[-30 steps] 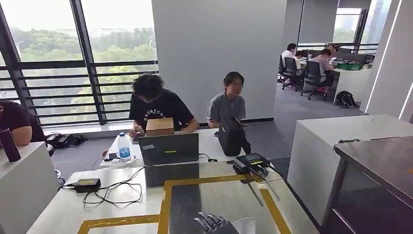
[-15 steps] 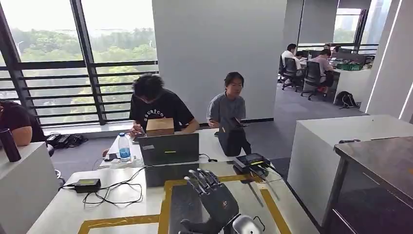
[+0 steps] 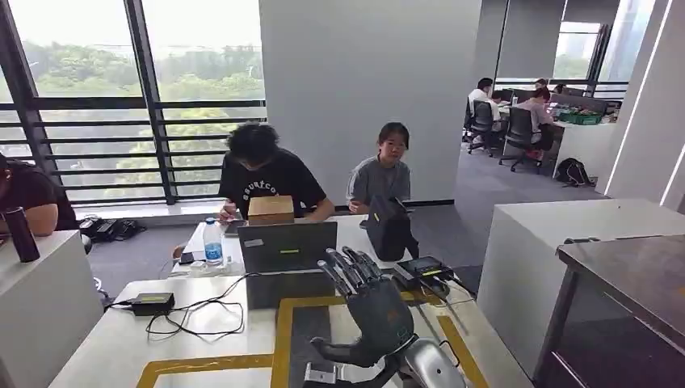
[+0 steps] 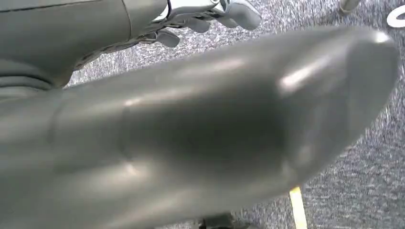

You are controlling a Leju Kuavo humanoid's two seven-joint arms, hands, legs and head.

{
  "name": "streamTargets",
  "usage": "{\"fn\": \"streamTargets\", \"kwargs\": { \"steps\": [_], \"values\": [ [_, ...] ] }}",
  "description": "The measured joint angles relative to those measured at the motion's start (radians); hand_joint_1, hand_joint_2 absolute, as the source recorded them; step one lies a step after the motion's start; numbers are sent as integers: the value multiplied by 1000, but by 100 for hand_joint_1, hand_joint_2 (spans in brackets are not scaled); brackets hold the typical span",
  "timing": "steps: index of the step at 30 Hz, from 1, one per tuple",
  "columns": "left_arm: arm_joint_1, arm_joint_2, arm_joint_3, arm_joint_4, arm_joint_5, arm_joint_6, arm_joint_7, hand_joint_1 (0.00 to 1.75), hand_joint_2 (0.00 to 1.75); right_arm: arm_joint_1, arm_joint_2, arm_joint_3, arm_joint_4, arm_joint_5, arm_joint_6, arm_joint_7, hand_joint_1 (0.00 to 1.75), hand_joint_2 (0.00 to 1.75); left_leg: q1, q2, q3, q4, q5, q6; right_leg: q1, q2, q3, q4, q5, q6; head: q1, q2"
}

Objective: Take the parts from the cabinet and place them on the table.

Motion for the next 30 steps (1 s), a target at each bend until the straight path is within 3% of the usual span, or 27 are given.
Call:
{"fn": "streamTargets", "kwargs": {
  "steps": [1, 2, 3, 5, 6, 7, 8, 10, 12, 13, 15, 16, 17, 18, 19, 21, 22, 23, 24, 26, 27, 28, 29, 30],
  "values": [
    [0, 1, 0, 0, 0, 1, 0, 0, 0, 7, -3, -1, -2, 3, 0, 0, 0, 0, 1, 1, -1, 1, 0, 0, -4, 0, -31, 70, -22, 5, 0, 0],
    [0, 1, 0, 0, 0, 1, -1, 0, 0, 15, -8, -2, -5, 5, 0, 0, 0, 0, 3, 1, -3, 4, 0, -1, -8, -1, -45, 102, -19, 9, 0, 0],
    [0, 1, 0, 0, 0, 1, -1, 0, 0, 20, -11, -3, -6, 6, 0, 0, 0, 0, 7, 1, -3, 7, -2, -4, -11, -1, -34, 80, 5, 12, 0, 0],
    [0, 1, 0, 0, -3, 1, -1, 0, 0, 21, -13, -6, -15, 6, 0, 0, 0, 0, 15, 0, -4, 18, -10, -16, -18, -3, 46, -73, 85, 18, 0, 0],
    [0, 2, 0, 0, -4, 1, -1, 0, 0, 21, -15, -8, -22, 6, 0, 0, 0, 0, 17, 0, -5, 25, -15, -24, -23, -7, 94, -162, 110, 22, 1, 0],
    [-1, 6, 0, -1, -4, 1, 0, 0, 0, 22, -19, -11, -25, 6, 0, 2, 0, 0, 15, -1, -14, 28, -18, -32, -15, -3, 114, -181, 82, 19, 1, 0],
    [-3, 5, 0, 0, -5, 1, 0, 0, 0, 26, -18, -11, -32, 7, 0, 3, 0, 0, 14, -2, -19, 30, -19, -40, -11, 1, 104, -171, 93, 4, -2, 0],
    [-3, 6, 0, 0, -5, 1, 1, 0, 0, 32, -23, -18, -40, 7, 0, 3, 0, 0, 14, -4, -15, 29, -14, -55, -8, 1, 98, -174, 82, -12, -3, 0],
    [-3, 7, 0, 0, -7, 2, 1, 0, 0, 36, -23, -21, -57, 6, 2, -3, 0, 0, 17, -3, -22, 34, -24, -67, -16, 0, 96, -185, 91, -31, -3, 0],
    [-3, 7, 0, 0, -10, 4, 1, 0, 0, 37, -23, -22, -64, 6, 2, -3, 0, 0, 16, -3, -34, 64, -51, -65, -14, 0, 95, -187, 93, -38, -4, 0],
    [-4, 7, 0, 0, -13, 7, 1, 0, 0, 44, -23, -22, -76, 8, 6, -3, 0, 0, 13, -3, -99, 216, -138, -65, -9, -1, 88, -187, 98, -47, -7, 0],
    [-3, 7, 0, 0, -13, 9, 1, 0, 0, 49, -23, -22, -78, 8, 9, -3, 0, 0, 11, -3, -131, 291, -168, -64, -4, -2, 84, -187, 100, -51, -7, 0],
    [-3, 8, 0, 0, -13, 10, 1, 0, 0, 53, -23, -22, -80, 8, 14, -5, 0, 0, 10, -3, -148, 331, -174, -63, -1, -2, 80, -186, 103, -54, -7, 0],
    [-2, 8, 0, 0, -13, 11, 1, 0, 0, 58, -23, -22, -85, 8, 15, -7, 0, 0, 7, -3, -142, 324, -157, -59, 3, -2, 75, -184, 106, -56, -7, 0],
    [-2, 8, 0, 0, -13, 13, 1, 0, 0, 61, -23, -22, -90, 9, 15, -9, 0, 0, 5, -3, -117, 278, -123, -53, 5, -1, 70, -182, 108, -55, -7, 0],
    [-4, 9, 0, 0, -13, 14, 2, 0, 0, 62, -24, -22, -102, 9, 15, -11, 0, 0, -1, -3, -21, 103, -46, -38, 7, 0, 65, -179, 115, -52, -7, 0],
    [-5, 11, 0, 0, -13, 15, 2, 0, 0, 63, -24, -22, -109, 9, 15, -11, 0, 0, -5, -3, 10, 40, -61, -32, 8, -1, 63, -179, 119, -47, -7, 0],
    [-5, 11, 0, 0, -13, 15, 3, 0, 0, 63, -26, -22, -113, 10, 15, -11, 0, 0, -11, -4, 10, 49, -40, -36, 9, -1, 62, -180, 124, -40, -7, 0],
    [-5, 11, 0, 0, -13, 15, 4, 0, 0, 64, -26, -22, -118, 14, 16, -11, 0, 0, -13, -5, 2, 43, -42, -33, 9, -1, 61, -179, 128, -35, -7, 0],
    [-5, 11, 0, 0, -15, 16, 4, 0, 0, 64, -29, -22, -129, 17, 17, -6, 0, 0, -15, -6, -7, 42, -37, -21, 8, -1, 60, -187, 140, -22, -6, 0],
    [-4, 10, 0, 1, -16, 16, 5, 0, 0, 64, -34, -24, -132, 18, 18, -3, 0, 0, -4, -2, -9, 33, -24, -10, 8, 0, 56, -183, 139, -16, -6, 0],
    [-5, 10, 0, 0, -16, 16, 8, 0, 0, 64, -38, -25, -134, 18, 19, 1, 0, 0, -5, 0, -10, 31, -17, -3, 6, -1, 46, -159, 106, -11, -5, 0],
    [-6, 10, 0, 0, -20, 16, 9, 0, 0, 64, -40, -26, -135, 19, 20, 3, 0, 0, -4, 1, -20, 32, -9, 6, 5, -1, 25, -107, 54, -7, -4, 0],
    [-6, 10, 0, 0, -24, 16, 10, 0, 0, 66, -46, -26, -135, 19, 21, 5, 0, 0, -4, 1, -30, 32, -2, 5, 3, -2, 0, -33, 4, -3, -2, 0]
  ]
}}
